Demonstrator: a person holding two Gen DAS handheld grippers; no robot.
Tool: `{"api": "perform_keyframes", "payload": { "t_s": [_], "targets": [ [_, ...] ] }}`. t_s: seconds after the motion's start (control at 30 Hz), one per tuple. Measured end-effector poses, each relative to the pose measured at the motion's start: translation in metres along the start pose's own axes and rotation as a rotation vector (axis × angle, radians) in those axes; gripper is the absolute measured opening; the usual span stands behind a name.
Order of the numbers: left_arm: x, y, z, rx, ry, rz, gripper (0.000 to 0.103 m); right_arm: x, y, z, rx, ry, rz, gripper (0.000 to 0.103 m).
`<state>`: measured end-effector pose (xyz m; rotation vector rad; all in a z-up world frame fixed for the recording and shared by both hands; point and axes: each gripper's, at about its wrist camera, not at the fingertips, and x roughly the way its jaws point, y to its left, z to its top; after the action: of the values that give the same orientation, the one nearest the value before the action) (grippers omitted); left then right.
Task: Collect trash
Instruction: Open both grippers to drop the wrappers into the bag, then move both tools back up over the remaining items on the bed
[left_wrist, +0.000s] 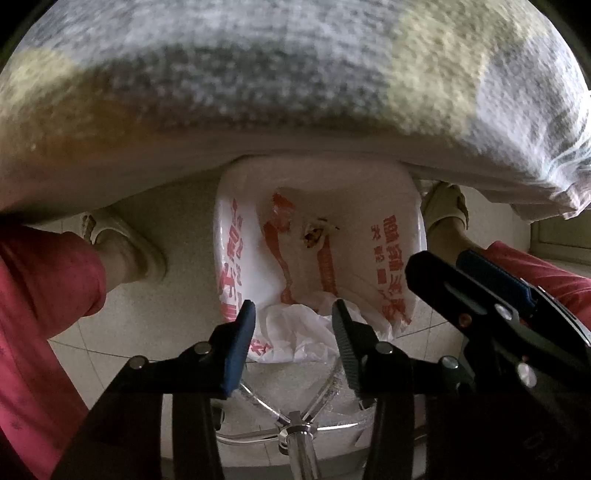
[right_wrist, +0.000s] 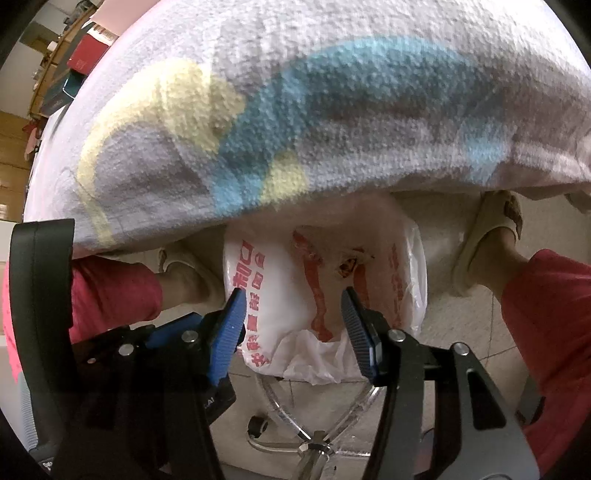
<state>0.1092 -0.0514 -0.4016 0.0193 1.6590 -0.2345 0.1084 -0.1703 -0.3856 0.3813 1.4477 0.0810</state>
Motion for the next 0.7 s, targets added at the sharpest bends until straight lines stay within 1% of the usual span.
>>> {"api": "perform_keyframes", "payload": {
  "t_s": [0.13, 0.2, 0.3, 0.47, 0.53, 0.6, 0.63, 0.7],
  "targets": [
    [0.0, 0.001, 0.0, -0.003, -0.001, 0.001, 0.045, 0.0, 0.0, 0.0, 0.003, 0.0, 0.0, 0.054],
    [-0.001, 0.001, 0.0, -0.003, -0.002, 0.005, 0.046, 0.0, -0.001, 0.0, 0.005, -0.001, 0.001, 0.056],
    [-0.003, 0.001, -0.001, -0.001, -0.011, 0.018, 0.047, -0.001, 0.0, 0.0, 0.006, -0.008, 0.001, 0.058],
    [-0.016, 0.004, -0.008, -0.001, -0.037, 0.068, 0.052, -0.011, 0.001, -0.002, 0.006, -0.032, 0.007, 0.058],
    [-0.025, 0.009, -0.012, -0.012, -0.049, 0.06, 0.056, -0.022, 0.001, -0.005, 0.003, -0.056, 0.018, 0.06],
    [-0.038, 0.015, -0.018, -0.034, -0.068, 0.054, 0.059, -0.033, 0.004, -0.007, -0.007, -0.088, 0.029, 0.072],
    [-0.043, 0.017, -0.019, -0.041, -0.073, 0.053, 0.062, -0.042, 0.006, -0.009, -0.019, -0.116, 0.034, 0.073],
    [-0.056, 0.02, -0.022, -0.051, -0.086, 0.047, 0.063, -0.058, 0.013, -0.012, -0.058, -0.156, 0.024, 0.081]
  ]
}}
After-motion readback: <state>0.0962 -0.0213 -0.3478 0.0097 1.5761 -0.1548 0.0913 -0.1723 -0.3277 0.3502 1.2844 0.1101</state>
